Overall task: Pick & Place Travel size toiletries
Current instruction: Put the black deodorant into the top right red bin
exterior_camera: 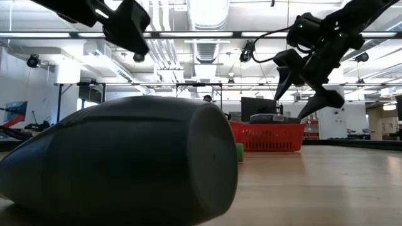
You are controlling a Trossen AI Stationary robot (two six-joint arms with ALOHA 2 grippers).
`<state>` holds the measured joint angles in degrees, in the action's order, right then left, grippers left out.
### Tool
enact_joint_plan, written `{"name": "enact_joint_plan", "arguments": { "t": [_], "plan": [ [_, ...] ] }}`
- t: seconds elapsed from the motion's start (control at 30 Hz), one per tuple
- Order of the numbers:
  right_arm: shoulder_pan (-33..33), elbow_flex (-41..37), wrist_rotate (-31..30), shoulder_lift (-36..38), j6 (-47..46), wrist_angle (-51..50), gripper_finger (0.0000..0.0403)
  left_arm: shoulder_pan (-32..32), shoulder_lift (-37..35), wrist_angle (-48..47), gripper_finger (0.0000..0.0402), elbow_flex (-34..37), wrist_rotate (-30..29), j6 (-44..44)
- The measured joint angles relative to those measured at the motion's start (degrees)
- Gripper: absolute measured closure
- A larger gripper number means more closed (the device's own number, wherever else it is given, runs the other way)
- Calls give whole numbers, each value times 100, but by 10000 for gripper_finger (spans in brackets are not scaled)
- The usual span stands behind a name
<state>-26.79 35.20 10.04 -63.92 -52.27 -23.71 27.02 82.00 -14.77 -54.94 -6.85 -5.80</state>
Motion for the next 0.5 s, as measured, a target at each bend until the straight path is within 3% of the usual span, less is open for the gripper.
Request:
{"name": "enact_joint_plan", "arguments": {
  "t": [0.3, 0.5],
  "plan": [
    [109, 524, -508, 12, 168, -628, 19, 236, 1166, 903, 53, -248, 805, -68],
    [272, 900, -867, 13, 278, -1327, 19, 529, 1786, 1058, 53, -634, 1006, -139]
  ]
}}
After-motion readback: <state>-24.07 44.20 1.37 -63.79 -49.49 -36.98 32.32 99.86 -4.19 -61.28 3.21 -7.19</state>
